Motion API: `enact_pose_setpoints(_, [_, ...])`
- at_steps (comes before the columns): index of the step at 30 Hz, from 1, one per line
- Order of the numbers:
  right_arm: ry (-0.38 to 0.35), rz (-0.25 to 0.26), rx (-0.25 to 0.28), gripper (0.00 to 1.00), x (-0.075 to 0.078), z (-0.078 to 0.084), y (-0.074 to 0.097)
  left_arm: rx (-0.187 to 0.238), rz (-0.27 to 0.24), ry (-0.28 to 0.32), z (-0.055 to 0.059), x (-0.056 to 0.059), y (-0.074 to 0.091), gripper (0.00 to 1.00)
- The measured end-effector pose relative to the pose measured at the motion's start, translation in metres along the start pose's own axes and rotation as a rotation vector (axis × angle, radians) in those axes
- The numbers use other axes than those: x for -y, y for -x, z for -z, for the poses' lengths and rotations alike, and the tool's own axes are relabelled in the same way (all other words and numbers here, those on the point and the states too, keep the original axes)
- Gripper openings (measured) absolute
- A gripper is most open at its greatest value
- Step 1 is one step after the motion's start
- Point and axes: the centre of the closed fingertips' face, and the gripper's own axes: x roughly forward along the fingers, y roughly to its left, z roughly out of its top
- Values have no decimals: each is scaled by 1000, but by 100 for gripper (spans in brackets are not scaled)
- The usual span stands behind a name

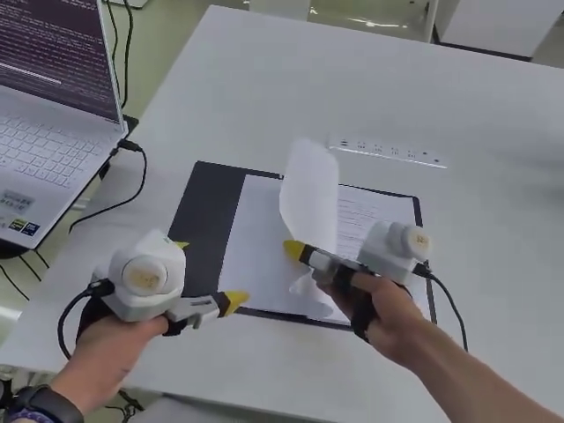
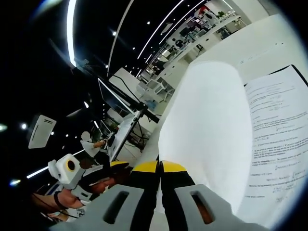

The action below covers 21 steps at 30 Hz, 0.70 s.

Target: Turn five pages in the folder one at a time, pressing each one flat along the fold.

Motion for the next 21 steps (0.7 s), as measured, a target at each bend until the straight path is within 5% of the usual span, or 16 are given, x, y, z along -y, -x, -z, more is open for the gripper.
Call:
enact_pose_setpoints(11, [-37, -16, -9, 0, -10, 7, -25, 18, 3, -2, -4, -5, 10, 73])
enact_pose_setpoints(21, [-81, -7, -53, 0, -9, 25, -48, 8, 2, 14, 7, -8, 16, 73])
